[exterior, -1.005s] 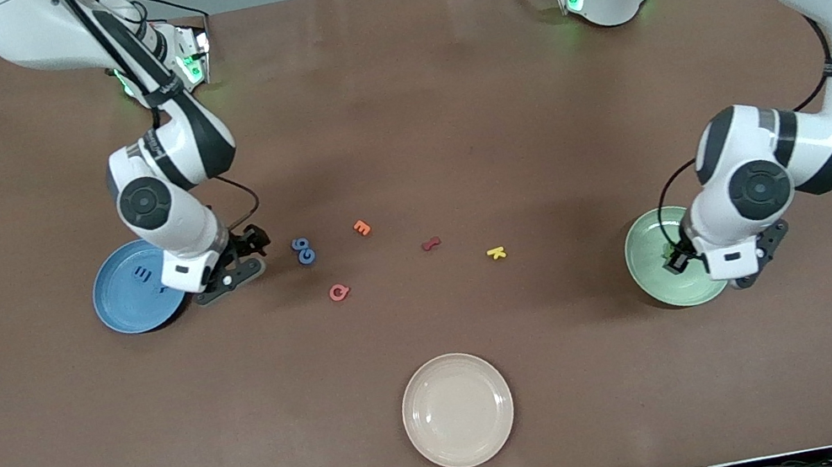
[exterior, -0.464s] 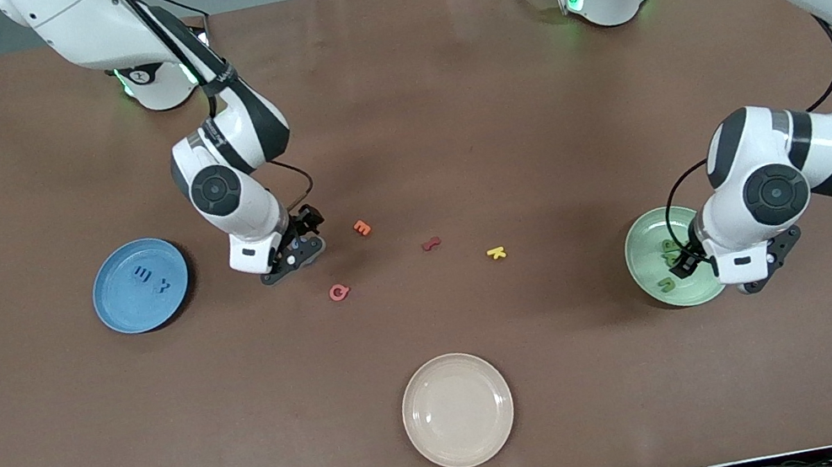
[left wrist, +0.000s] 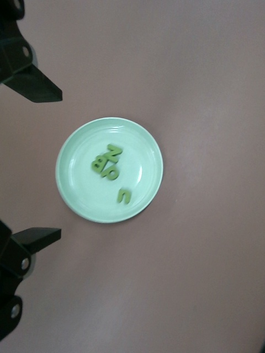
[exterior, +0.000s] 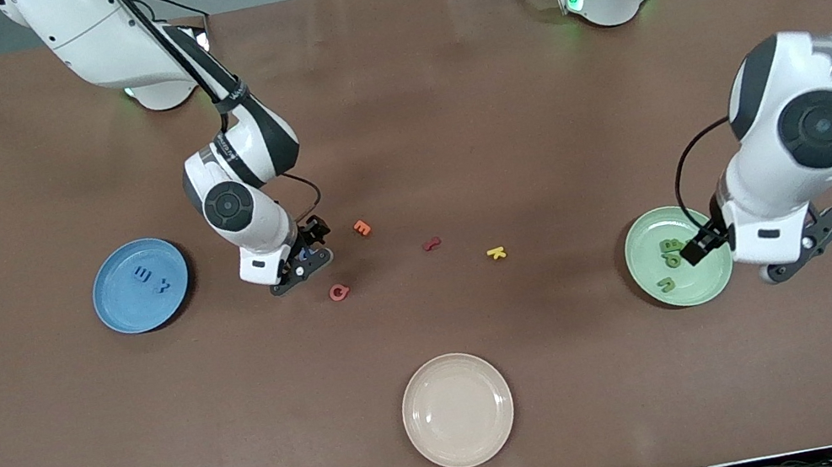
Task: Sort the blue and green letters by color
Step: 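Carry the green letter to the green plate and release it, then grasp the blue 9 with the right gripper while the left gripper withdraws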
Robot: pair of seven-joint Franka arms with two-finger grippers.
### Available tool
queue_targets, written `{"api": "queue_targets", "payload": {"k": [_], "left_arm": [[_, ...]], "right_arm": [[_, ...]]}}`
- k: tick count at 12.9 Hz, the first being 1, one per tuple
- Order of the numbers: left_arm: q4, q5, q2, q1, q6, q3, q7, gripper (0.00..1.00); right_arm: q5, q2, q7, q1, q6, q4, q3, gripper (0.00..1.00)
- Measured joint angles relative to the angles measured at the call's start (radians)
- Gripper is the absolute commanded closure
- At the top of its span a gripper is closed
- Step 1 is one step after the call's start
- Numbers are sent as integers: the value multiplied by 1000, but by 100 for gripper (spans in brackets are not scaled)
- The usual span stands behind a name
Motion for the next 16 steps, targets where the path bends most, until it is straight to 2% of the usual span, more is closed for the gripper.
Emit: {"api": "queue_targets", "payload": {"k": [3,6,9,10,11,12,14,15,16], "left_arm": [[76,-60,-53,19,-63,0,190,0],[100,-72,-113,39,-132,0,340,0],[101,-96,-191,40,-234,2,481,0],[101,-138,-225,32,-251,24,511,0],[100,-197,-265,-5,-266,93,531,0],[95,-249,-300,-71,-284,197,554,0],[74,-295,-346,-199,-296,373,598,0],[61,-300,-358,-238,-296,421,600,0],[43,-305,-371,-257,-296,446,600,0]], "right_arm": [[0,6,0,0,1,2,0,22],[0,20,0,0,12,4,0,30],[0,31,0,0,20,6,0,45],[0,31,0,0,20,8,-2,52],[0,31,0,0,19,9,-3,60],[0,31,0,0,19,9,-3,67],[1,23,0,0,11,12,-4,81],[1,23,0,1,11,12,-2,87],[1,27,0,1,13,12,-2,87]]}}
